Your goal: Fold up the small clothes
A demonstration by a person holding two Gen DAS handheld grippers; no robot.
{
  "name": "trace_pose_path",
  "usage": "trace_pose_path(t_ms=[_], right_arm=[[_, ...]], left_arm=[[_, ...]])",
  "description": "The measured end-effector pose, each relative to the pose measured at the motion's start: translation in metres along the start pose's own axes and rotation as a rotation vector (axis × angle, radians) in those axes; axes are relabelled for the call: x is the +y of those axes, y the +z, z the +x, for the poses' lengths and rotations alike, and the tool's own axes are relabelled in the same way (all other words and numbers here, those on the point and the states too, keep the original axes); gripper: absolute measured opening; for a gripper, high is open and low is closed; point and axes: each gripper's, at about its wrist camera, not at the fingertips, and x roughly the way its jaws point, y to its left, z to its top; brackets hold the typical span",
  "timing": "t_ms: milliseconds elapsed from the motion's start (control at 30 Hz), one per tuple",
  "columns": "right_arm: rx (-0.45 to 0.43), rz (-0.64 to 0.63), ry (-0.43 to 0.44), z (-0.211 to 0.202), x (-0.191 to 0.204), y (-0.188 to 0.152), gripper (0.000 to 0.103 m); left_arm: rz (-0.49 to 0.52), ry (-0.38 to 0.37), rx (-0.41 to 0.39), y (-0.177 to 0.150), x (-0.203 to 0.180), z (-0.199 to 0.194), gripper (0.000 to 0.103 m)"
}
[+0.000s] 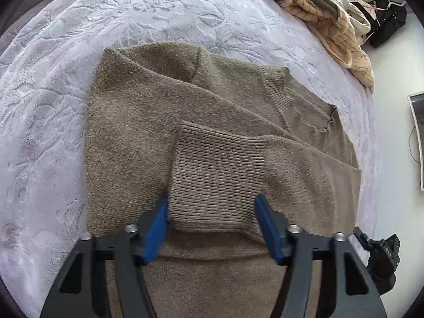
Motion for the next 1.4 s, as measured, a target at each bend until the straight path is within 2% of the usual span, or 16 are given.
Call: trace_pose_path(t_ms=[33, 67, 100, 233, 300, 433, 500, 533, 633, 667, 800, 900, 1067, 1100, 1200, 1400], right_arm=[[-0.01, 0.04, 0.028, 0.002, -0.005, 0.006, 0.044], [-0.012, 0.075, 0.047, 0.005, -0.007, 0.011, 0.033], [-0.013, 0.082, 0.047, 0.003, -0.008, 0.017, 0.006], [-0.022, -0.041, 0.064, -0.015, 0.014, 0.029, 0.006], [-0.006, -0.099, 0.025, -0.014, 0.016, 0.029, 0.006], [0.062, -0.136, -0.064, 0.003, -0.003, 0.031, 0.006], [0.07, -0.124, -0.05, 0.004, -0.014, 0.029, 0.005], [0.071, -0.113, -0.039, 0.0, -0.018, 0.03, 0.006], [0.084, -0.125, -0.064, -0.012, -0.017, 0.026, 0.011], [0.085, -0.145, -0.086, -0.018, -0.014, 0.023, 0.012], [0.053, -0.263, -0.165, -0.048, 0.002, 0.013, 0.012], [0.032, -0.362, -0.204, -0.053, 0.022, 0.012, 0.013], [0.036, -0.489, -0.259, -0.026, 0.055, 0.013, 0.013], [0.046, -0.513, -0.288, -0.017, 0.058, 0.012, 0.013], [0.103, -0.567, -0.413, 0.008, 0.046, 0.007, 0.009], [0.11, -0.532, -0.382, -0.008, 0.032, 0.002, 0.01]], left_arm=[[0.001, -0.007, 0.005, 0.001, 0.002, 0.001, 0.027], [-0.009, -0.028, 0.008, 0.003, 0.004, 0.0, 0.025], [-0.018, -0.041, 0.002, 0.003, 0.005, -0.002, 0.019], [0.035, -0.047, -0.044, -0.005, -0.005, -0.017, 0.016], [0.053, -0.036, -0.045, -0.011, -0.007, -0.015, 0.016], [0.039, -0.021, -0.025, -0.02, 0.004, -0.001, 0.016], [0.026, -0.023, -0.033, -0.021, 0.008, -0.005, 0.016], [0.031, -0.002, -0.036, -0.02, 0.009, -0.009, 0.016], [0.079, 0.161, -0.071, -0.021, 0.016, -0.024, 0.016], [0.083, 0.177, -0.069, -0.021, 0.02, -0.028, 0.016], [0.092, 0.19, -0.072, -0.021, 0.026, -0.045, 0.016], [0.136, 0.158, -0.084, -0.02, 0.012, -0.047, 0.016], [0.203, 0.135, -0.029, -0.014, -0.022, -0.012, 0.017], [0.203, 0.15, -0.012, -0.013, -0.025, -0.001, 0.017], [0.212, 0.165, -0.052, -0.019, -0.023, 0.007, 0.017], [0.226, 0.164, -0.04, -0.023, -0.013, -0.006, 0.017]])
